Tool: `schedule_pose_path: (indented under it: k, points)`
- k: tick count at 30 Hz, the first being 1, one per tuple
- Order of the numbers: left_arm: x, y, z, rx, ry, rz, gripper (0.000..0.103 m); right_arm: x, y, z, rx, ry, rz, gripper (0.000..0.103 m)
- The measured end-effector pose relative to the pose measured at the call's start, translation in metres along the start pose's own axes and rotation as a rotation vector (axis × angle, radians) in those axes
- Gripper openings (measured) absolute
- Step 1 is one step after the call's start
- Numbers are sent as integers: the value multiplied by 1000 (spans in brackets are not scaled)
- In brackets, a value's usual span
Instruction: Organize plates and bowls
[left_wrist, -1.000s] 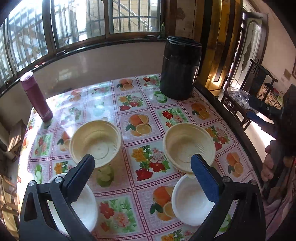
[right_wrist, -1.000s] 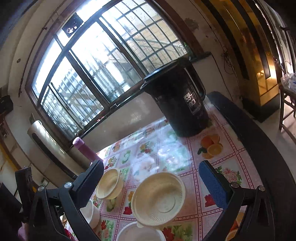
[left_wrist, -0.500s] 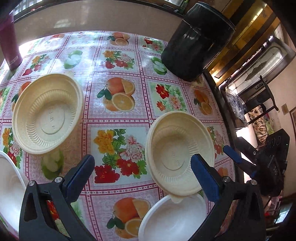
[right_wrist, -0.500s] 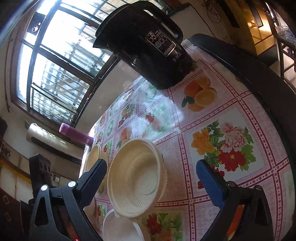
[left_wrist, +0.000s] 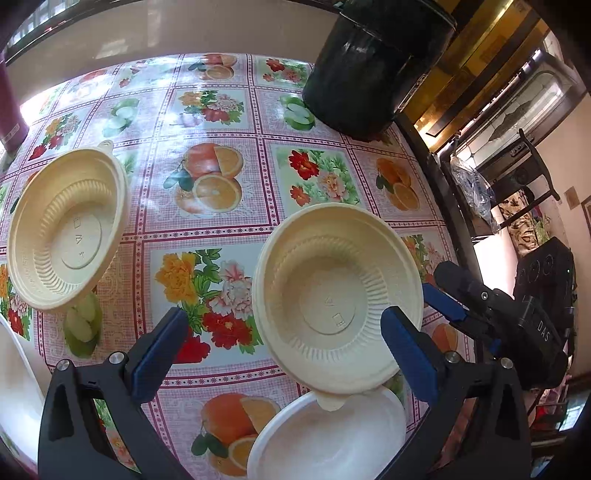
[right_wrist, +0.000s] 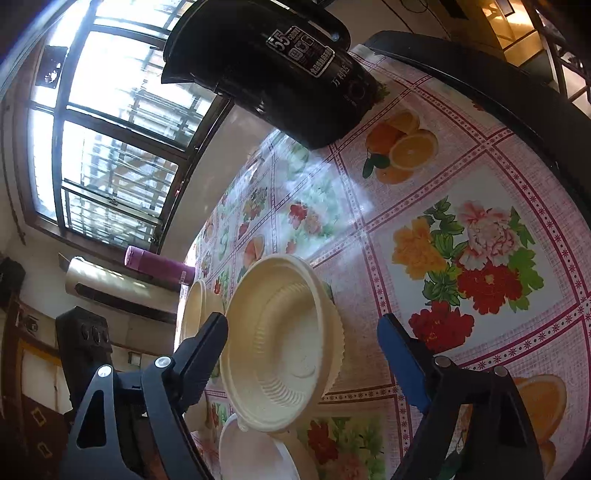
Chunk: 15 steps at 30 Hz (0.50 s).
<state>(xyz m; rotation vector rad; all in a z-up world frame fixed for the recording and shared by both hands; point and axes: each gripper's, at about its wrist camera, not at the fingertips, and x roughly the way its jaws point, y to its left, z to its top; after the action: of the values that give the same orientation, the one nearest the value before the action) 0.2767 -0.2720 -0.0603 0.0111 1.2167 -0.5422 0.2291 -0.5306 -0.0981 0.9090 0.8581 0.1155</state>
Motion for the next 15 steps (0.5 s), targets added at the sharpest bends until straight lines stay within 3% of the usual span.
schedule_pose_path:
  k: [2,6,8,12,15]
  points:
    - [2,-1,0,7,-1,5,103,-1,0,0,6,-4,10,84]
    - [7,-1,1,17,0,8,93,0,-1,-1,13,-8,18,76]
    - [9,-1,0,19,0,8,89,3,-2,-2,16,2,17,69]
    - [11,1,0,14,4,-10,66,9,-1,-4,19,14,-5,54]
    - [14,4,1,4,10,-11,63,12,-2,-5,26,15,-11,46]
